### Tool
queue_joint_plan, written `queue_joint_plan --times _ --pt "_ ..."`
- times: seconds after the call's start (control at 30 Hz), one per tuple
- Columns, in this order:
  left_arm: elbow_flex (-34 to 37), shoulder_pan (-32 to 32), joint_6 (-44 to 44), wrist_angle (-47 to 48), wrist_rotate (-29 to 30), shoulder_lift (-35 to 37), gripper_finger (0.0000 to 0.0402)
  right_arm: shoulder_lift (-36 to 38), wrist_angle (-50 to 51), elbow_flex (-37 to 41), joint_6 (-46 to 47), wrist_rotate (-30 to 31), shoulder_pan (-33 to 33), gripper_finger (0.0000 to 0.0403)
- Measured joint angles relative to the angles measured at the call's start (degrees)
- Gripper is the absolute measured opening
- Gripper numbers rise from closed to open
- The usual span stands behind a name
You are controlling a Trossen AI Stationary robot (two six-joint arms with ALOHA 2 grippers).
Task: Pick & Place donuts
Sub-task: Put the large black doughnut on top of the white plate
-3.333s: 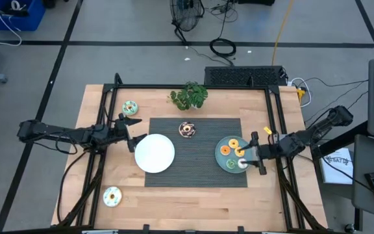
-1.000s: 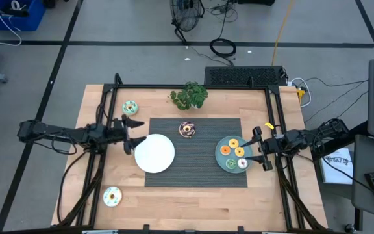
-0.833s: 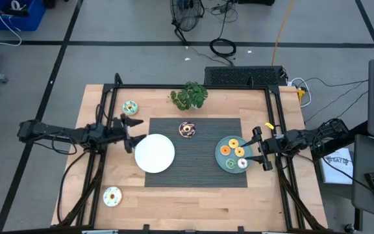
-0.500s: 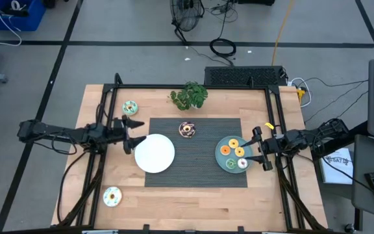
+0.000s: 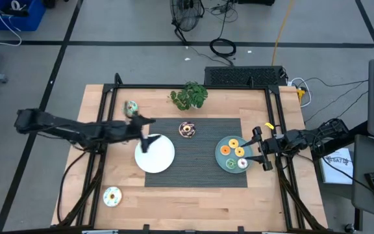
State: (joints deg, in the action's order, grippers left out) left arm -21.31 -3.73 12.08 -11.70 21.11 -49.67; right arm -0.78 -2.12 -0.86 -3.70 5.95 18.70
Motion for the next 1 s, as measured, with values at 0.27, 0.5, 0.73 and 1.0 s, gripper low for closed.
queue_joint_plan --times 0.27,0.5,0.73,1.0 --pt "-16.91 0.27 -10.91 2.28 -1.12 -27.57 0.0379 0.00 -0.03 0.00 0.00 0.01 0.00 0.0222" --pt "-24.45 4.21 -8.73 5.95 -1.58 -41.84 0.0379 -0.02 -0.04 0.00 0.02 0.01 0.00 0.0226" --pt "-24.99 8.75 -6.30 5.57 -3.93 -46.89 0.0379 -0.01 -0.15 0.00 0.01 0.01 0.00 0.0222" --pt "-25.02 10.58 -5.54 1.03 -8.15 -52.56 0.0378 -0.02 -0.19 0.00 0.00 0.01 0.00 0.0226"
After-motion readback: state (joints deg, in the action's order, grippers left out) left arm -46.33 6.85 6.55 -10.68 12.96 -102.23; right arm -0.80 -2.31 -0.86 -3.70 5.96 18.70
